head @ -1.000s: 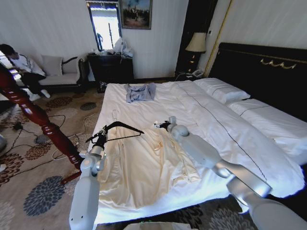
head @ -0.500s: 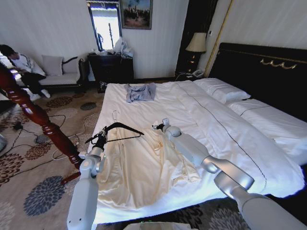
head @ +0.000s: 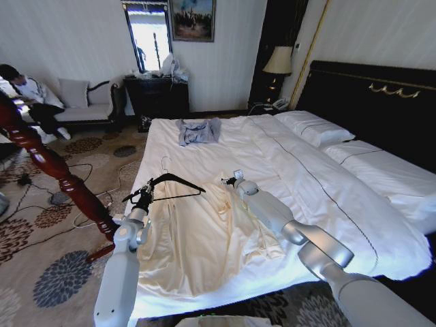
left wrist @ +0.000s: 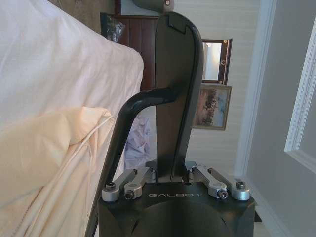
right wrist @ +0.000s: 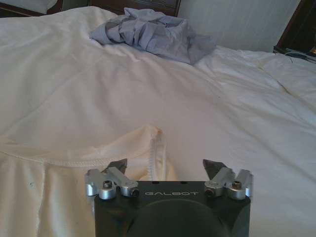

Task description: Pick up the clothes from the bed and hang them on the clothes hanger.

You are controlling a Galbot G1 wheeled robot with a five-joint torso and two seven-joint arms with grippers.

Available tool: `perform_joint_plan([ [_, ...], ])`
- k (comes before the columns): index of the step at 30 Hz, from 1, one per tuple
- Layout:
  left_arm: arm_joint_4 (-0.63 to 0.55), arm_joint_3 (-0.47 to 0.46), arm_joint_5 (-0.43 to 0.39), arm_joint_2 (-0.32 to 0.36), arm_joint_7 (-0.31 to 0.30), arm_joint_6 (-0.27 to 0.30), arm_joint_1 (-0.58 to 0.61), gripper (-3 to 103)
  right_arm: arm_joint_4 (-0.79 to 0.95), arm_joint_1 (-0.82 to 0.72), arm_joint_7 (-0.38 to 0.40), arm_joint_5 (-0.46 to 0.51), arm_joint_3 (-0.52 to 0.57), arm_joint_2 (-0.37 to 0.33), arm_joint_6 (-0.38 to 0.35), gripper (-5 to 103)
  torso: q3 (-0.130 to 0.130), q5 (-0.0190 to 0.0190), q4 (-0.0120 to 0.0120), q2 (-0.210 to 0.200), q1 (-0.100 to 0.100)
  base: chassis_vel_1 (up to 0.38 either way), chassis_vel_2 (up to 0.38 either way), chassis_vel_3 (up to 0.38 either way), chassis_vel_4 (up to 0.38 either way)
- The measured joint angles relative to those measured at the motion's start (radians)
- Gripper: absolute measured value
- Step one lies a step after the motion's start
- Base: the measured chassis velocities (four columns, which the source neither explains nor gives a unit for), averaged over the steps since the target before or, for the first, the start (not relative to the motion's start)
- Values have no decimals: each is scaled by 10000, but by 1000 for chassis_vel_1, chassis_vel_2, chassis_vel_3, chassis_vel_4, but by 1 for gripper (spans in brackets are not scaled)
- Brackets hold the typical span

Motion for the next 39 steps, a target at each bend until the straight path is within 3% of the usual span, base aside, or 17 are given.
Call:
perform_joint_plan([
  [7, -22, -2, -6, 73, 35, -1, 10, 23, -446, 132, -75, -164, 15, 223, 44, 74, 0, 0, -1, 1, 0, 0, 0, 0, 0],
  [11, 7, -24, -6, 66, 52, -6, 0, 23, -769, 213, -159, -251, 2, 344, 83, 62, 0, 0, -1, 1, 0, 0, 0, 0, 0],
  [18, 90, -32, 11, 56, 105, -7, -1, 23, -1040, 267, -211, -354, -16, 494, 129, 56, 0, 0, -1, 1, 0, 0, 0, 0, 0],
  [22, 119, -40, 22, 58, 156, -8, 13, 23, -1157, 319, -223, -379, -12, 555, 165, 36, 0, 1, -2, 1, 0, 0, 0, 0, 0],
  [24, 123, -40, 23, 59, 165, -9, 19, 23, -1183, 327, -230, -385, -11, 563, 174, 36, 0, 1, -1, 1, 0, 0, 0, 0, 0],
  [30, 141, -30, 33, 46, 190, -8, 35, 23, -1304, 343, -324, -416, -48, 588, 211, 9, 0, 1, -1, 1, 0, 0, 0, 0, 0],
  [32, 144, -25, 35, 45, 193, -8, 33, 23, -1326, 343, -334, -421, -48, 605, 220, 9, 0, 1, -1, 1, 0, 0, 0, 0, 0],
  [34, 144, -14, 41, 40, 219, -8, 17, 23, -1337, 342, -339, -423, -45, 626, 228, 2, 0, 1, -1, 1, 0, 0, 0, 0, 0],
  [39, 204, 35, 101, -26, 236, -12, -16, 23, -1114, 327, -337, -363, -141, 555, 209, 0, 0, 1, -1, 1, 0, 0, 0, 0, 0],
])
